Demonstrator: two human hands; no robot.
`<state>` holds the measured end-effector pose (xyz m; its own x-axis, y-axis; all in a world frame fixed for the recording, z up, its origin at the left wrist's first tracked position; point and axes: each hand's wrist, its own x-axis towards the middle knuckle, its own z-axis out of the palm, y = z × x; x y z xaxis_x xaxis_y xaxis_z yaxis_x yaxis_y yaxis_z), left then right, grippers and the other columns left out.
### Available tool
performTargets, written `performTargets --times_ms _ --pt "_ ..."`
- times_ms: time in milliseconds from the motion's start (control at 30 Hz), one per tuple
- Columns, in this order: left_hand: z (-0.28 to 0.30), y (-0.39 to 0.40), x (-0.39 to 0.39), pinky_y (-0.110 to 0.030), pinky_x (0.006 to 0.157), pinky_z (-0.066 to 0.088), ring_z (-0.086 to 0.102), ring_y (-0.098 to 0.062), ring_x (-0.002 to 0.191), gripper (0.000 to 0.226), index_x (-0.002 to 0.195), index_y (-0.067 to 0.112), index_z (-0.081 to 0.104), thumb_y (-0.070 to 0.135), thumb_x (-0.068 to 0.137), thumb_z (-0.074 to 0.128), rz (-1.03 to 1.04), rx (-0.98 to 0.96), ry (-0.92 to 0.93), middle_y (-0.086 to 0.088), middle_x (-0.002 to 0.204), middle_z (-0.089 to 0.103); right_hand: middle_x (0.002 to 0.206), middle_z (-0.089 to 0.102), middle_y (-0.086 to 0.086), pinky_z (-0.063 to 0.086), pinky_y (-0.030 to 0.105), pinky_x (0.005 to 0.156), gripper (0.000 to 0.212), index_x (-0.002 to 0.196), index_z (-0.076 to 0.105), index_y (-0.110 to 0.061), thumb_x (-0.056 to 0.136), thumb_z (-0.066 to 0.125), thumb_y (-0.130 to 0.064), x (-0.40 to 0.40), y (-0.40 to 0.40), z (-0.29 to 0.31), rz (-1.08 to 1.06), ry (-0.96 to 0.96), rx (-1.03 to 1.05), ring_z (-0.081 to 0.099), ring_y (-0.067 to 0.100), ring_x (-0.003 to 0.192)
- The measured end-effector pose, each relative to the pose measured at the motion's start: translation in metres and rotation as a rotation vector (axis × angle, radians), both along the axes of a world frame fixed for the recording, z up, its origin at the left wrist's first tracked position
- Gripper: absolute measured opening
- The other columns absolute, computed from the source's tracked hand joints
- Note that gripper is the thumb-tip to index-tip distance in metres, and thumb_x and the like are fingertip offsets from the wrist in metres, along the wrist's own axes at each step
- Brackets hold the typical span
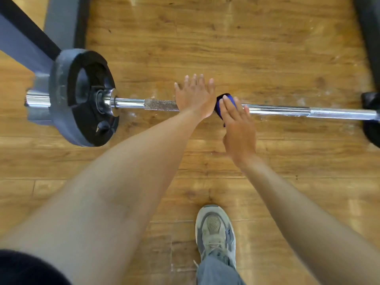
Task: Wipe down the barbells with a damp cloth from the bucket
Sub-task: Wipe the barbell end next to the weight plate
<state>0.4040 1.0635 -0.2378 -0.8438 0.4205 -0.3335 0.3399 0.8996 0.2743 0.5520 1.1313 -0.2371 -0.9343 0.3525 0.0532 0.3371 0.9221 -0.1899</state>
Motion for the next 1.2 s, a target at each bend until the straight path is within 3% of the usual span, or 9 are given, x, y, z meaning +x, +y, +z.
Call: performTargets --times_ms 133,300,367,467,567,767,867,1033,1200 --pt "0.002 -0.01 0.021 -0.055 0.126 0.004 0.007 -0.022 0.158 0.066 0.163 0.021 0.016 0.051 0.107 0.002 -0.039 -0.008 0.046 0.0 0.171 0.015 0.166 0.024 0.005 0.001 0.04 0.127 0.08 0.157 0.027 -0.003 0.084 0.052 0.017 0.016 0.005 0.012 -0.212 -0.056 -0.012 0.007 0.029 0.156" --pt "0.006 -0.024 0.048 -0.056 0.125 0.002 0.008 -0.022 0.158 0.067 0.163 0.018 0.015 0.051 0.107 0.003 -0.047 -0.045 0.062 -0.001 0.17 0.018 0.165 0.028 0.001 0.036 0.04 0.114 0.076 0.155 0.036 -0.006 0.086 0.042 0.025 0.026 -0.004 0.025 0.106 -0.133 -0.1 0.005 0.018 0.156" --pt "0.007 -0.03 0.06 -0.057 0.124 0.0 0.007 -0.022 0.158 0.067 0.163 0.016 0.017 0.051 0.107 0.003 -0.042 -0.053 0.063 -0.001 0.169 0.02 0.166 0.025 -0.001 0.039 0.038 0.112 0.079 0.156 0.036 -0.009 0.085 0.039 0.026 0.029 0.003 0.032 0.139 -0.193 -0.087 0.005 0.013 0.156" --pt "0.01 -0.04 0.077 -0.058 0.124 -0.001 0.005 -0.023 0.158 0.068 0.163 0.016 0.016 0.052 0.107 0.002 -0.035 -0.043 0.06 -0.001 0.17 0.018 0.166 0.026 -0.005 0.033 0.038 0.118 0.078 0.153 0.043 -0.014 0.084 0.04 0.023 0.033 0.001 0.047 0.169 -0.309 -0.093 0.025 0.02 0.153" --pt "0.012 -0.049 0.096 -0.058 0.125 0.001 0.004 -0.023 0.158 0.068 0.163 0.015 0.017 0.051 0.107 0.004 -0.029 -0.016 0.104 -0.001 0.17 0.017 0.165 0.027 -0.011 0.046 0.036 0.101 0.07 0.143 0.055 -0.018 0.083 0.044 0.016 0.043 0.0 0.066 0.151 -0.363 -0.051 0.049 0.03 0.137" --pt "0.014 -0.058 0.122 -0.059 0.124 0.001 0.005 -0.025 0.158 0.07 0.163 0.013 0.017 0.051 0.106 0.002 -0.014 -0.027 0.112 -0.004 0.17 0.017 0.161 0.038 -0.003 0.05 0.042 0.092 0.048 0.125 0.066 -0.008 0.083 0.054 0.011 0.073 -0.008 0.098 0.041 -0.25 0.001 0.058 0.039 0.123" --pt "0.007 -0.059 0.133 -0.057 0.125 0.004 0.013 -0.025 0.157 0.067 0.16 0.016 0.029 0.049 0.107 0.006 0.022 0.008 0.183 -0.003 0.167 0.028 0.152 0.05 0.004 0.048 0.046 0.101 0.045 0.126 0.067 -0.002 0.083 0.057 0.009 0.072 -0.006 0.081 -0.019 -0.113 -0.112 0.057 0.037 0.127" --pt "-0.005 -0.057 0.145 -0.053 0.125 0.004 0.022 -0.024 0.155 0.061 0.156 0.021 0.039 0.046 0.108 0.011 0.052 0.0 0.274 0.001 0.162 0.039 0.154 0.047 0.008 0.036 0.036 0.117 0.054 0.145 0.052 -0.004 0.093 0.066 -0.01 0.094 -0.006 0.014 0.303 -0.042 -0.15 0.034 0.025 0.149" --pt "-0.007 -0.058 0.158 -0.05 0.125 0.009 0.027 -0.022 0.153 0.065 0.154 0.019 0.043 0.049 0.107 0.008 0.102 -0.003 0.347 0.0 0.159 0.043 0.161 0.036 0.008 0.04 0.043 0.114 0.082 0.149 0.048 -0.009 0.076 0.048 0.027 0.117 0.034 0.003 0.374 0.039 -0.141 0.027 0.024 0.152"
